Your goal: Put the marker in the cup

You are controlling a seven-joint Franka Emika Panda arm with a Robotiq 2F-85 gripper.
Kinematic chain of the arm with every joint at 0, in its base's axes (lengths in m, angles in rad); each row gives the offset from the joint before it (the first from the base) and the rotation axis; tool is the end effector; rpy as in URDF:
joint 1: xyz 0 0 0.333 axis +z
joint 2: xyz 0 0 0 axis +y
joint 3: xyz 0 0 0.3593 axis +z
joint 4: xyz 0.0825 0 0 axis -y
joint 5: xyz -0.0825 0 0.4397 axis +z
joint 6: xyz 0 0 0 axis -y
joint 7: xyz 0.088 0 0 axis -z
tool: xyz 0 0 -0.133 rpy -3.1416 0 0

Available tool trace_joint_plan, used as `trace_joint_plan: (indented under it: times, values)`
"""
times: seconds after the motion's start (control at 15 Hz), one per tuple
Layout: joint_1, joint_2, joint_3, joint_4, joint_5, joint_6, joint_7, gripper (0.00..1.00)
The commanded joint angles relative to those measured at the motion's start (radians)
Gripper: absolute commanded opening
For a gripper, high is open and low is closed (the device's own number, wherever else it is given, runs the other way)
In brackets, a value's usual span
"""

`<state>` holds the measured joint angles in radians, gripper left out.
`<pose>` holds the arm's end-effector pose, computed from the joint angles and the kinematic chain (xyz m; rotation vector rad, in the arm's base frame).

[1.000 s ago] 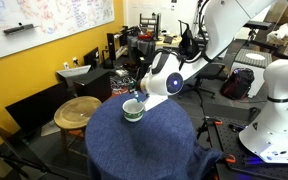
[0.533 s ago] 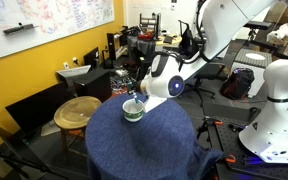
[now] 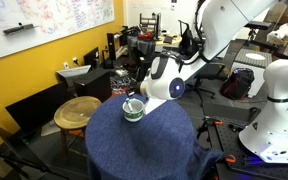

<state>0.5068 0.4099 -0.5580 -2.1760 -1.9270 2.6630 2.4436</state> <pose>0.6081 -0.0214 0.1958 2.3341 -0.7116 1.2312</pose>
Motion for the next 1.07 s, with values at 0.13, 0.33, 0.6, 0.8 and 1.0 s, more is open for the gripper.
trace_joint_plan:
  times: [0.13,0.33,0.6,0.8,1.0]
  values:
    - [-0.008,0.014,0.005,0.023,-0.031,0.007,0.040,0.98]
    - [-0.008,0.014,0.004,0.024,-0.032,0.008,0.042,1.00]
    - [-0.007,0.010,0.004,0.022,-0.036,0.006,0.047,1.00]
    - [0.001,-0.013,0.000,0.006,-0.038,-0.006,0.043,1.00]
    - [0.007,-0.040,-0.003,-0.008,-0.058,-0.015,0.059,1.00]
